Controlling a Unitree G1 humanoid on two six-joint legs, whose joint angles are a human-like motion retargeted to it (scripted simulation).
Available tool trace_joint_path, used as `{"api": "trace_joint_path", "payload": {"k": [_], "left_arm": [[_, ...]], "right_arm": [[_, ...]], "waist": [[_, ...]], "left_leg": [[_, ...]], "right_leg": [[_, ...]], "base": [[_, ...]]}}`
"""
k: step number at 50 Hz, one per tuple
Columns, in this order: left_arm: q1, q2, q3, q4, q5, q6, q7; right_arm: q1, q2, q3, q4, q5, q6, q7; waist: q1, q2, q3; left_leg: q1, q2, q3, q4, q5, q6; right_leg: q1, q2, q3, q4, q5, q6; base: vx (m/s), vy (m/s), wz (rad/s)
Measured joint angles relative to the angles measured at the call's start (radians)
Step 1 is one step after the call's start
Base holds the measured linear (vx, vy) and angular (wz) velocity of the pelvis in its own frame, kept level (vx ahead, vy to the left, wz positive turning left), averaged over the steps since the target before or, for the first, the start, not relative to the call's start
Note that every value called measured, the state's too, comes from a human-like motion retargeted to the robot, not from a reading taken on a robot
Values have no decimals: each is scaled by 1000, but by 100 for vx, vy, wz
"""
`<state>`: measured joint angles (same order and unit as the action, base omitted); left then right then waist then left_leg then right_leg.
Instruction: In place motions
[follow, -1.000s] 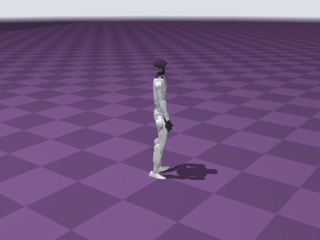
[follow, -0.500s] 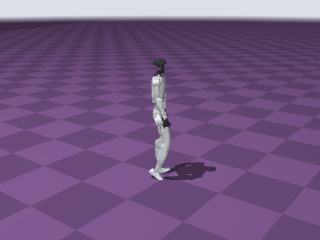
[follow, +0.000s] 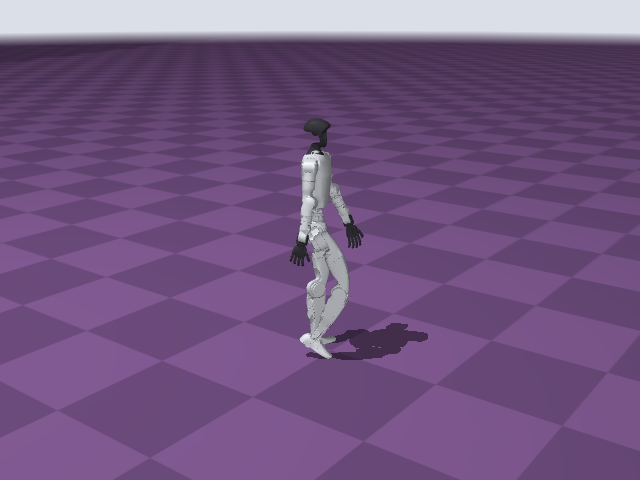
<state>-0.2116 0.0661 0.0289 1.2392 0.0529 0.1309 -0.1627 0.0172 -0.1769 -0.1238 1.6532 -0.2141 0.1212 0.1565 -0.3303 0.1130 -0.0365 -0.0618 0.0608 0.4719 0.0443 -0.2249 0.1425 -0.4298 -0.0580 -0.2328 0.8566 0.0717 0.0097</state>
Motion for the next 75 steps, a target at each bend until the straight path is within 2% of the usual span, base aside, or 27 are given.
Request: {"api": "trace_joint_path", "payload": {"k": [3,4,5,7,8,10,12,14,19,25,31,35,38,40,42,45,47,50,55,60,62,65,68,70,72,73,75], "left_arm": [[68,-23,15,107,15,30,-27],[87,-24,29,158,33,45,-39],[107,-22,48,217,57,63,-53],[158,-17,87,297,113,80,-69],[175,-13,98,329,133,86,-71],[208,-16,118,414,159,103,-37],[241,-19,156,430,112,95,0],[286,-23,175,412,47,54,-18],[302,-37,228,438,12,45,-67],[264,-21,159,378,50,58,33],[191,0,92,235,104,46,20],[207,32,67,141,165,19,3],[224,30,86,165,105,24,110],[230,20,126,203,51,36,141],[262,-9,212,275,-39,53,102],[297,-27,317,367,-92,79,-26],[347,-33,382,427,-103,109,-110],[428,-31,387,455,-72,106,-142],[508,-21,331,461,34,119,-84],[475,-2,323,461,78,100,-145],[456,0,323,445,62,87,-140],[428,-4,321,390,22,84,-109],[396,-14,317,314,-22,63,-65],[374,-21,308,263,-39,49,-32],[352,-27,288,225,-39,38,-13],[339,-31,278,212,-37,36,-12],[290,-31,268,199,-25,40,-29]], "right_arm": [[-50,57,71,-80,-19,-18,16],[-67,82,106,-126,-27,-24,30],[-85,111,146,-182,-35,-31,48],[-97,146,220,-261,-54,-49,89],[-106,159,245,-289,-63,-58,111],[-146,187,276,-371,-88,-85,174],[-184,202,332,-459,-107,-111,204],[-224,211,387,-530,-131,-137,227],[-219,215,449,-591,-179,-195,156],[-117,167,354,-409,-162,-158,178],[-41,64,193,-147,-178,-114,22],[-11,4,92,-25,-17,-120,-21],[-71,29,93,-31,72,-125,-73],[-113,54,108,-82,81,-129,-63],[-175,85,175,-185,60,-107,27],[-260,125,226,-303,-9,-61,103],[-327,172,275,-416,-42,-84,109],[-392,210,353,-537,-13,-113,125],[-469,238,373,-599,-46,-139,113],[-429,236,352,-595,-30,-142,82],[-391,230,341,-586,-17,-142,88],[-322,221,325,-560,-22,-133,91],[-251,205,311,-500,-52,-130,93],[-212,195,289,-439,-78,-124,93],[-179,179,250,-352,-106,-105,94],[-169,169,235,-294,-118,-93,92],[-159,155,220,-185,-113,-61,74]], "waist": [[18,-35,-21],[-7,-48,-15],[-44,-62,-5],[25,-114,-41],[78,-129,-51],[127,-132,-83],[169,-143,-61],[140,-140,-33],[41,-90,-28],[123,-107,-54],[118,-81,-52],[148,-93,-63],[166,-126,-36],[179,-129,-5],[258,-174,40],[331,-186,69],[369,-194,92],[403,-203,105],[434,-199,108],[409,-164,72],[384,-152,47],[340,-138,10],[301,-124,-15],[284,-98,-33],[219,-67,-77],[183,-48,-111],[109,-17,-165]], "left_leg": [[11,-57,2,1,-12,0],[21,-80,-27,5,-15,1],[33,-104,-67,10,-16,3],[57,-155,-14,0,-21,-7],[65,-162,24,-7,-22,-12],[41,-157,20,-5,-20,-30],[35,-148,51,-4,-11,-33],[59,-144,41,-11,-18,-44],[62,-131,12,-37,-1,-36],[48,-115,45,-27,20,-53],[29,-83,19,15,13,-75],[-69,-52,-15,208,27,-83],[-221,40,-9,546,217,-73],[-337,75,-73,746,319,-18],[-491,26,-159,994,298,-3],[-622,164,-95,1248,219,24],[-746,218,-97,1416,164,32],[-872,243,-115,1556,135,22],[-913,264,-99,1629,124,24],[-796,225,-116,1522,148,7],[-714,165,-130,1414,161,-12],[-544,48,-160,1154,187,-54],[-303,-33,-164,717,233,-57],[-126,-105,-198,364,128,-112],[-11,-98,-23,180,-37,-70],[-23,-127,-104,109,-24,-45],[-58,-104,-146,34,56,-58]], "right_leg": [[207,13,15,-399,95,66],[287,11,-40,-525,-2,71],[373,11,-120,-651,-173,62],[447,-27,-318,-791,-116,53],[438,-29,-210,-802,-97,75],[415,-60,-185,-825,-86,126],[377,-48,-207,-797,-65,84],[362,-38,-102,-776,-76,75],[369,-9,-179,-788,-74,68],[370,2,-145,-803,-66,55],[377,20,-169,-807,-73,37],[375,6,-171,-807,-72,23],[372,-31,-184,-800,-64,17],[377,-27,-175,-803,-60,18],[391,-52,-133,-804,-40,10],[389,-49,-116,-797,-32,-8],[379,-52,-87,-783,-27,-21],[370,-55,-48,-770,-26,-35],[374,-65,-37,-746,-40,-47],[392,-45,-69,-759,-52,-44],[400,-43,-100,-769,-57,-37],[411,-41,-148,-780,-67,-25],[418,-30,-166,-779,-82,-17],[417,5,-159,-776,-95,-17],[404,24,-190,-779,-106,-7],[389,29,-205,-787,-106,1],[344,30,-246,-797,-105,12]], "base": [[19,-3,-11],[25,-7,112],[36,-9,59],[41,-7,-109],[28,-1,-149],[9,0,-71],[-2,-5,-84],[5,4,-6],[13,-2,34],[19,-8,-24],[9,-3,16],[18,-5,10],[1,-4,5],[-2,-9,1],[7,-4,-98],[1,-3,-84],[-3,0,-71],[9,5,-51],[7,2,-4],[5,2,56],[5,3,74],[4,2,68],[0,2,20],[-5,5,2],[-5,6,78],[-13,10,94],[-29,13,80]]}}
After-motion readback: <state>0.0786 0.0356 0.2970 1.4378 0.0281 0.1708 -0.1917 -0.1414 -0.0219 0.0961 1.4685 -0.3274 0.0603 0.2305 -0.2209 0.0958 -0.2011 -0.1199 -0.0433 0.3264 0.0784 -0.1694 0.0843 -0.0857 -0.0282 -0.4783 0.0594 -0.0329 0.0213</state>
